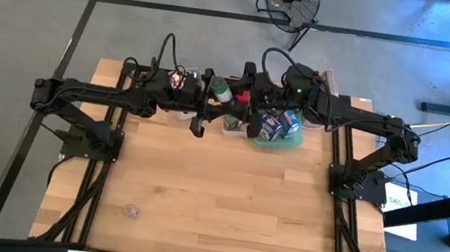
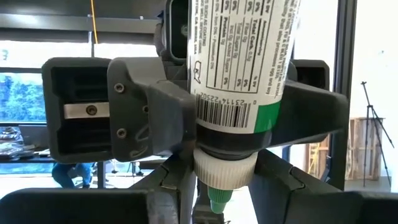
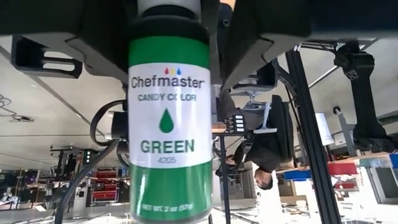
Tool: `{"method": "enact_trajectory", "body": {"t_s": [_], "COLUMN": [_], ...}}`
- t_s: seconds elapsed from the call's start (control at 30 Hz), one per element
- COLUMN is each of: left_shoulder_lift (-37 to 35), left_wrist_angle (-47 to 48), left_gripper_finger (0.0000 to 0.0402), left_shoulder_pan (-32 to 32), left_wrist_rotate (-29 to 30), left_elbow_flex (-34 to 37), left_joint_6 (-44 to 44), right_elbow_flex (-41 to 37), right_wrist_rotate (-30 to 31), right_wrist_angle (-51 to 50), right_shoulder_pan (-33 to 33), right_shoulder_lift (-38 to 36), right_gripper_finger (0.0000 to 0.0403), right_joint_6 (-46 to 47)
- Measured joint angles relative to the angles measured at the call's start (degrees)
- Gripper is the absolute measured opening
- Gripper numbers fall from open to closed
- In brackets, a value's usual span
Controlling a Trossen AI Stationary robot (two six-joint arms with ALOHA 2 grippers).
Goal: Pick & Place Kitchen Items
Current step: Put the green food coloring bottle into the gray bin
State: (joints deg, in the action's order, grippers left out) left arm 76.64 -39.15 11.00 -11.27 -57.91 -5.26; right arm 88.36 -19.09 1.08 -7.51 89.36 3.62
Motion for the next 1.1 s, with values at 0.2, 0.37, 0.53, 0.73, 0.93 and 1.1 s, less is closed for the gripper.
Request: {"method": "enact_trajectory", "body": {"t_s": [0.2, 0.37, 0.53, 0.73, 0.93, 1.1], "left_shoulder_lift": [0.0, -1.4, -4.0, -9.4, -15.0, -13.2], "left_wrist_angle": [-0.1, 0.9, 9.1, 25.5, 53.9, 79.7], "left_gripper_finger": [0.0112, 0.0112, 0.0112, 0.0112, 0.0112, 0.0112], "left_shoulder_pan": [0.0, 0.1, 0.0, 0.1, 0.0, 0.0], "left_wrist_rotate": [-1.2, -4.4, -5.3, 0.5, 16.0, 34.3], "left_elbow_flex": [-0.1, -0.5, -0.4, -0.4, -3.8, -13.8], "left_joint_6": [0.1, 0.2, 1.2, 10.9, 27.3, 40.3], "right_elbow_flex": [-0.2, -0.4, -0.2, -0.2, -0.2, -0.1], "right_wrist_rotate": [2.3, 6.1, 14.8, 16.1, 16.1, 16.0], "right_wrist_angle": [-1.5, -3.6, -7.7, -13.7, -20.6, -24.8], "right_shoulder_pan": [0.0, 0.7, 1.6, 2.7, 3.6, 3.8], "right_shoulder_lift": [-1.3, -4.3, -8.9, -13.3, -14.5, -13.8], "right_gripper_finger": [0.0267, 0.0281, 0.0281, 0.0281, 0.0281, 0.0281], "right_joint_6": [-2.9, -12.5, -14.6, -15.2, -15.0, -14.6]}}
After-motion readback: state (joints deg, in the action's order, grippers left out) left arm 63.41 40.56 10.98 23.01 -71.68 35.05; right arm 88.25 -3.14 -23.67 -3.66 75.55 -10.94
